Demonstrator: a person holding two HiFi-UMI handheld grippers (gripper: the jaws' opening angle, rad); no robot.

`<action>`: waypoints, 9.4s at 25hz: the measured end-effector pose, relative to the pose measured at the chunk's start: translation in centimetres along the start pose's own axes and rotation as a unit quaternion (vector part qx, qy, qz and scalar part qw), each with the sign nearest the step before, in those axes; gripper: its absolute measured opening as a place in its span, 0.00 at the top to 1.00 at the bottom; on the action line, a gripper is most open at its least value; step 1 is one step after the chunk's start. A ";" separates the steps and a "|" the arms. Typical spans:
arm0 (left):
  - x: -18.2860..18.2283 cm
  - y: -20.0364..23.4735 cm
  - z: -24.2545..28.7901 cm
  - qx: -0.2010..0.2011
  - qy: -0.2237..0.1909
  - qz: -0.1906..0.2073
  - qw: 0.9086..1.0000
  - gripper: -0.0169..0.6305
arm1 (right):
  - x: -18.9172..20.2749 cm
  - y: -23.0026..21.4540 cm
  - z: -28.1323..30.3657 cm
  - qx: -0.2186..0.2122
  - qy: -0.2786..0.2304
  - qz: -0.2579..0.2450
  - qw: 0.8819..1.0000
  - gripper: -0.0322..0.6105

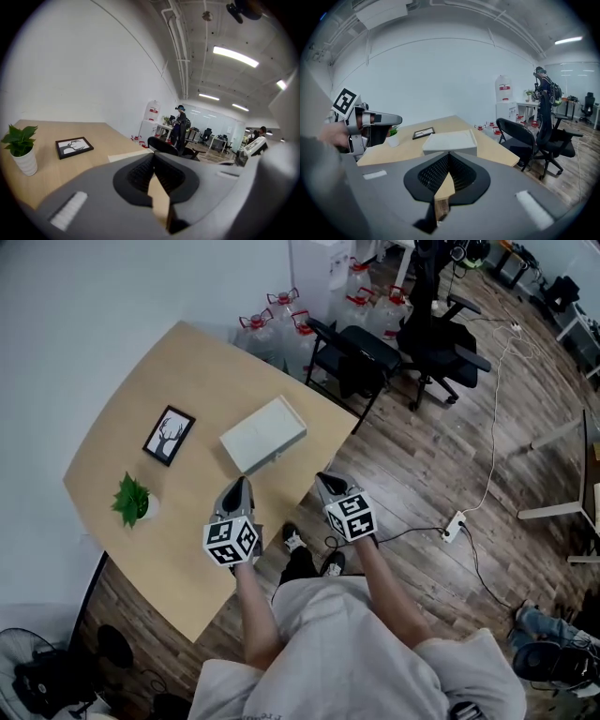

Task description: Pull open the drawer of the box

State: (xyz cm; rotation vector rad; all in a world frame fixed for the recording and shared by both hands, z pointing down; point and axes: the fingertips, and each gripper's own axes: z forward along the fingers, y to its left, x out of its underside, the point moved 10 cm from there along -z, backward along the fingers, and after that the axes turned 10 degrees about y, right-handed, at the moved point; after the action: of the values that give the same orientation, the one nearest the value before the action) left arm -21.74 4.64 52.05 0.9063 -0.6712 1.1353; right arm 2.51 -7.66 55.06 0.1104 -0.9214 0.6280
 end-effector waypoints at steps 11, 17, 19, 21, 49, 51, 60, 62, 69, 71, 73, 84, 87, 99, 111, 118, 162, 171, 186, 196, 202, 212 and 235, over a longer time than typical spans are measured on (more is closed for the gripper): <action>-3.0 4.9 4.6 0.013 0.018 0.003 1.000 0.89 | -2.7 -1.0 5.7 0.001 0.019 0.001 1.000 0.95; -2.9 8.0 6.3 0.015 0.049 0.020 0.998 0.89 | -3.2 -0.8 8.9 0.003 0.030 0.015 0.999 0.95; -3.0 8.7 7.1 0.023 0.058 0.039 0.997 0.89 | -3.4 -0.6 9.9 0.003 0.034 0.017 0.999 0.95; -3.2 9.5 7.8 0.032 0.068 0.059 0.995 0.89 | -3.4 -0.4 10.9 0.002 0.041 0.019 0.999 0.95; 0.5 12.8 18.1 0.167 0.204 0.222 0.939 0.89 | -0.8 0.1 19.0 0.011 0.111 0.028 0.993 0.95; 0.5 12.8 18.4 0.169 0.202 0.226 0.938 0.89 | -0.7 0.3 19.4 0.009 0.115 0.024 0.993 0.95; 0.3 12.4 18.6 0.166 0.211 0.241 0.933 0.89 | -0.4 0.1 19.6 0.008 0.119 0.019 0.993 0.90; 0.4 12.5 18.5 0.166 0.207 0.239 0.934 0.89 | -0.3 0.3 19.7 0.005 0.118 0.016 0.993 0.90; 0.7 12.7 18.5 0.162 0.195 0.231 0.939 0.89 | -0.1 0.3 19.8 -0.012 0.116 0.014 0.993 0.82; 0.7 12.8 18.4 0.161 0.195 0.230 0.940 0.89 | -0.2 0.5 20.0 -0.014 0.120 0.008 0.993 0.82; 0.8 12.8 18.4 0.161 0.193 0.230 0.940 0.89 | -0.1 0.6 20.4 -0.013 0.124 0.005 0.992 0.82; 1.0 13.4 18.5 0.155 0.188 0.228 0.943 0.89 | 0.3 0.9 22.4 0.006 0.141 -0.004 0.990 0.82; 1.0 13.2 18.4 0.154 0.187 0.229 0.943 0.89 | 0.2 1.1 22.3 0.011 0.142 -0.004 0.990 0.84; 1.0 12.9 18.3 0.149 0.188 0.229 0.943 0.89 | 1.4 1.3 22.4 0.015 0.136 0.011 0.991 0.84; 0.9 12.7 18.2 0.141 0.187 0.228 0.945 0.89 | 2.3 1.4 20.8 0.013 0.136 0.011 0.991 0.84; 0.9 12.6 18.3 0.136 0.190 0.227 0.946 0.89 | 2.0 1.5 19.7 0.016 0.136 0.005 0.991 0.84; 0.6 12.2 18.3 0.124 0.203 0.238 0.942 0.89 | 6.3 1.7 16.1 0.006 0.146 -0.007 0.989 0.84; 0.7 12.2 18.3 0.122 0.204 0.237 0.942 0.89 | 6.8 1.8 15.8 0.002 0.146 -0.001 0.989 0.84; 0.6 12.1 18.3 0.112 0.208 0.239 0.942 0.89 | 8.6 1.8 14.0 -0.008 0.147 -0.005 0.989 0.84; 0.7 12.5 18.5 0.103 0.209 0.238 0.943 0.89 | 8.9 1.3 13.6 -0.013 0.140 -0.007 0.990 0.84; 0.7 12.1 18.5 0.094 0.207 0.233 0.945 0.89 | 8.8 1.3 12.8 -0.017 0.147 0.005 0.989 0.84; 2.5 7.5 12.8 0.054 0.194 0.133 0.970 0.89 | 9.3 -0.3 6.7 -0.038 0.147 -0.002 0.988 0.85; 11.2 -6.9 -0.3 0.037 0.137 0.063 0.988 0.89 | 10.9 -0.5 -2.3 -0.092 0.035 -0.013 0.995 0.85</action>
State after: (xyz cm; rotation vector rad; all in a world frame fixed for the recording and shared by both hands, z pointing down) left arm -11.79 9.04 59.42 0.7594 -0.4673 1.3766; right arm 9.20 -2.23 62.17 -0.0644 -0.9046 0.5165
